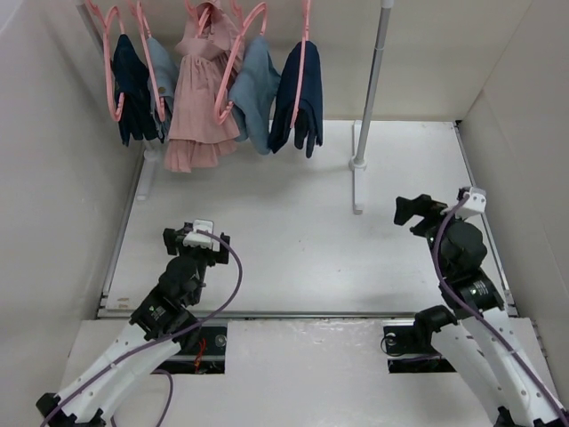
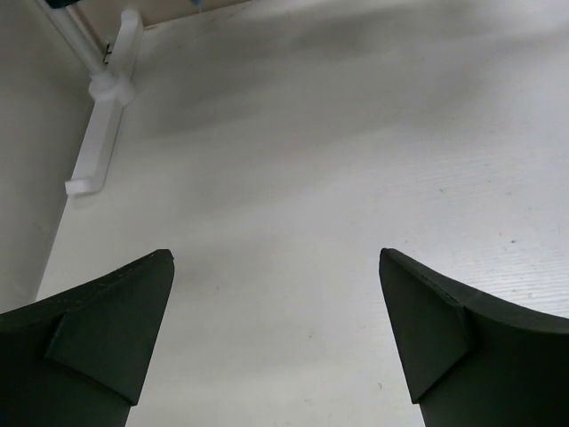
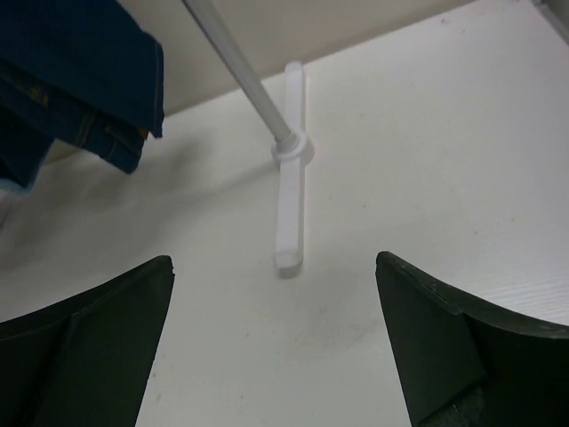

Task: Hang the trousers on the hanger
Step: Reset both arms

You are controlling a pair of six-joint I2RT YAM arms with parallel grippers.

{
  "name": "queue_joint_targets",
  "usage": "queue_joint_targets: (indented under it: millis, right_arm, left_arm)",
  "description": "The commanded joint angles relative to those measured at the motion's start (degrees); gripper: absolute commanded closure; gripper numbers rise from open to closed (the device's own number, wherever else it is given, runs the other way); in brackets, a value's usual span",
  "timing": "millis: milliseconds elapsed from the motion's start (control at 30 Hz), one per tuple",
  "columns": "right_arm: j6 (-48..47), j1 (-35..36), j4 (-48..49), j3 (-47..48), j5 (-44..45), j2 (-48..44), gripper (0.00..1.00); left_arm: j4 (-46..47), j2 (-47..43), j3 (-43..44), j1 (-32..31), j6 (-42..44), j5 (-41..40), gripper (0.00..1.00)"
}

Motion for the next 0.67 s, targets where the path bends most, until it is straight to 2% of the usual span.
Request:
queue_joint_targets:
  millis: [0,133,233,633]
  right_arm:
    - [-1.17,0.52,9.66,-2.85,6.73,-3.89,0.00]
    - [-0.12,0.52,9.66,-4.26,6.73,-6.61,0.00]
    - [6.72,0.52,9.66,-4.27,10.68,-5.49,0.00]
    - [6.92,0.52,8.52,0.12,11.92,1.28,0.00]
  left_arm:
    - [8.56,-2.70,-1.26,0.70,-3.71,-5.00,0.00]
    - [11.37,-3.93,-3.54,2.11,-3.02,-6.92,0.00]
    - [12.77,-4.54,-5.12,3.34,-3.02,-5.53,0.00]
    - [13.92,-4.55,-5.74,4.48,-2.49,-4.38,0.00]
